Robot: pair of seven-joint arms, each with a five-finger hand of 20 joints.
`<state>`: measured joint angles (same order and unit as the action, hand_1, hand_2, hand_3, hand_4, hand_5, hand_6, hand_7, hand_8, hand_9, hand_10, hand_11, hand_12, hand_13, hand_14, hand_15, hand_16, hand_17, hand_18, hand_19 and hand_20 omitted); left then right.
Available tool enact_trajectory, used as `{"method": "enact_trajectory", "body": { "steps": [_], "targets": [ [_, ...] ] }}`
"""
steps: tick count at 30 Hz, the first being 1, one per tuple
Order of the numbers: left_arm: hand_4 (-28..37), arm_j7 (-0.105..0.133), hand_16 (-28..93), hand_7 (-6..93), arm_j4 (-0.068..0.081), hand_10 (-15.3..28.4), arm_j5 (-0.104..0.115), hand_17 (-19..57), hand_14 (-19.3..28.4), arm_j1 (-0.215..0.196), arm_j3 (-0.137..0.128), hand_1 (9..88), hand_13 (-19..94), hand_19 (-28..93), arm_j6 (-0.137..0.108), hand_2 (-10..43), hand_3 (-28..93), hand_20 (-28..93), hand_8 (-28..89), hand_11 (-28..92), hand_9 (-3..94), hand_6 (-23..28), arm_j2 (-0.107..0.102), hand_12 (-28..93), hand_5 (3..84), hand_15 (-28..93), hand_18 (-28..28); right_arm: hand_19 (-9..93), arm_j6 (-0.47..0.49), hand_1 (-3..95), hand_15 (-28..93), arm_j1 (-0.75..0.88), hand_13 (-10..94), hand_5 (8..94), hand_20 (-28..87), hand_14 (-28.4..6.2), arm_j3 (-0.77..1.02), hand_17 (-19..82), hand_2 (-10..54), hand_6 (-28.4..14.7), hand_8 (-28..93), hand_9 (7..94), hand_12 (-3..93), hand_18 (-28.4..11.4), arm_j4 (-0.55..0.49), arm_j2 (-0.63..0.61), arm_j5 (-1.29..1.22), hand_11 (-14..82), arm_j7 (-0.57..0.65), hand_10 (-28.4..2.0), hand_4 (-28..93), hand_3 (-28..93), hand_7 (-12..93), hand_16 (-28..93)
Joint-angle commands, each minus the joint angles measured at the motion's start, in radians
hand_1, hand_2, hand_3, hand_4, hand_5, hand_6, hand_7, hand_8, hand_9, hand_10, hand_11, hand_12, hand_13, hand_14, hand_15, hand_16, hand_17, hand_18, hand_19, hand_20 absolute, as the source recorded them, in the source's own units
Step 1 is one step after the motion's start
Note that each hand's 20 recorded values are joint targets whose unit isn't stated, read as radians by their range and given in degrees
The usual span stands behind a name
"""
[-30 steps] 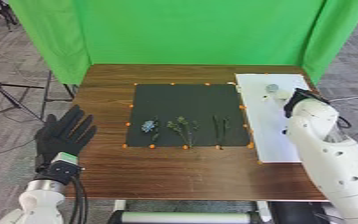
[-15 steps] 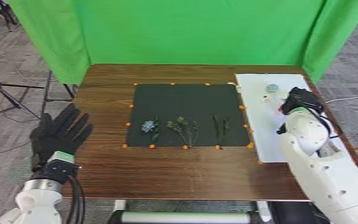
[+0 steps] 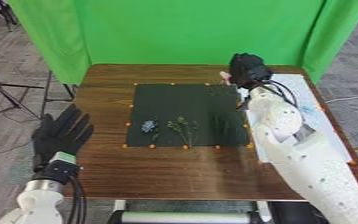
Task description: Arrange flowers
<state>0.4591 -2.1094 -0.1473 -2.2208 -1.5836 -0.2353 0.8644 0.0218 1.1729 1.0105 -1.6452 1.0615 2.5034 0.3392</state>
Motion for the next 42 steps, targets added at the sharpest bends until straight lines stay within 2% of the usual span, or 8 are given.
{"method": "enact_trajectory", "body": {
  "steps": [1, 14, 20, 27, 31, 34, 35, 42],
  "targets": [
    [-28.3, -0.037, -7, 15.0, 0.02, 11.0, -0.017, -6.6, 12.7, 0.061, 0.034, 24.3, 21, 34, 0.018, 9.3, 73, 11, -9, 17, 31.5, 6.6, 0.007, 11, 38.8, 30, 13.6, 92, 0.167, 59.6, 47, -0.125, 72, 78.6, 46, -5.1, -0.177, 39, -9.5, 0.5, 4, 89.3, 41.8, -20.6, 0.047, 0.171, 0.123, 7.7, -0.146, -7.2, -28, 70, 28, 48],
    [-28.3, -0.079, -7, 15.0, 0.036, 10.8, -0.03, -6.6, 12.7, 0.117, 0.065, 24.4, 21, 33, 0.022, 9.3, 73, 12, -9, 17, 31.4, 6.5, -0.008, 11, 38.8, 29, 13.6, 91, 0.198, 59.2, 47, -0.162, 72, 77.8, 47, -5.4, -0.325, 39, -9.5, 0.7, 3, 88.9, 41.4, -21.2, 0.201, 0.283, 0.247, 7.8, -0.126, -7.1, -28, 71, 30, 48],
    [-28.3, -0.065, -7, 14.9, 0.034, 10.8, -0.025, -6.6, 12.7, 0.125, 0.073, 24.5, 21, 33, 0.012, 9.4, 73, 12, -9, 17, 31.5, 6.5, -0.019, 11, 38.9, 29, 13.7, 92, 0.213, 59.1, 48, -0.167, 72, 77.5, 48, -5.8, -0.337, 40, -9.5, 0.8, 2, 88.8, 41.2, -22.0, 0.26, 0.318, 0.288, 7.9, -0.088, -7.2, -28, 71, 30, 48],
    [-28.3, -0.086, -7, 14.6, 0.047, 10.8, -0.035, -6.6, 12.7, 0.144, 0.075, 24.5, 21, 34, 0.02, 9.7, 73, 12, -9, 17, 31.5, 6.4, -0.006, 10, 39.0, 29, 13.7, 92, 0.211, 59.0, 48, -0.167, 72, 76.6, 48, -6.3, -0.355, 39, -9.5, 0.2, 2, 87.9, 41.0, -22.8, 0.259, 0.311, 0.256, 7.8, -0.028, -7.8, -28, 71, 29, 47],
    [-28.3, -0.073, -7, 14.7, 0.036, 11.1, -0.012, -6.5, 12.8, 0.133, 0.07, 24.6, 21, 34, -0.009, 9.7, 73, 12, -9, 17, 31.4, 6.5, -0.006, 10, 38.8, 30, 13.6, 92, 0.262, 54.0, 52, -0.161, 71, 73.7, 47, -8.6, -0.347, 39, -9.5, -0.9, 2, 85.1, 38.1, -23.5, 0.205, 0.306, 0.149, 9.8, 0.017, -9.0, -28, 71, 29, 42],
    [-28.3, -0.052, -7, 14.9, 0.031, 11.4, 0.047, -6.5, 12.9, 0.13, 0.069, 24.8, 21, 34, 0.005, 9.5, 73, 12, -9, 17, 31.2, 6.5, -0.01, 11, 38.7, 30, 13.6, 91, 0.252, 50.5, 54, -0.164, 71, 72.9, 46, -10.2, -0.35, 39, -9.5, -1.8, 2, 81.8, 32.0, -23.7, 0.198, 0.304, 0.194, 14.0, 0.015, -10.0, -28, 72, 27, 35],
    [-28.3, -0.071, -7, 15.1, 0.035, 11.6, 0.003, -6.5, 13.0, 0.136, 0.068, 25.0, 21, 34, 0.006, 9.5, 73, 12, -9, 18, 31.2, 6.5, -0.004, 11, 38.7, 31, 13.6, 91, 0.263, 50.4, 54, -0.169, 71, 72.9, 45, -10.3, -0.354, 39, -9.5, -2.0, 2, 81.5, 30.6, -23.8, 0.199, 0.305, 0.196, 14.5, 0.023, -10.5, -28, 71, 26, 34],
    [-28.3, -0.054, -7, 15.8, 0.03, 11.7, 0.019, -6.5, 13.1, 0.123, 0.064, 25.6, 21, 34, 0.012, 8.5, 73, 12, -9, 18, 31.0, 6.6, -0.007, 11, 38.7, 31, 13.6, 90, 0.305, 45.9, 54, -0.168, 70, 70.6, 45, -10.6, -0.34, 38, -9.5, -2.4, 1, 76.9, 22.5, -24.5, 0.175, 0.308, 0.171, 19.0, 0.06, -12.7, -28, 74, 23, 31]
  ]
}}
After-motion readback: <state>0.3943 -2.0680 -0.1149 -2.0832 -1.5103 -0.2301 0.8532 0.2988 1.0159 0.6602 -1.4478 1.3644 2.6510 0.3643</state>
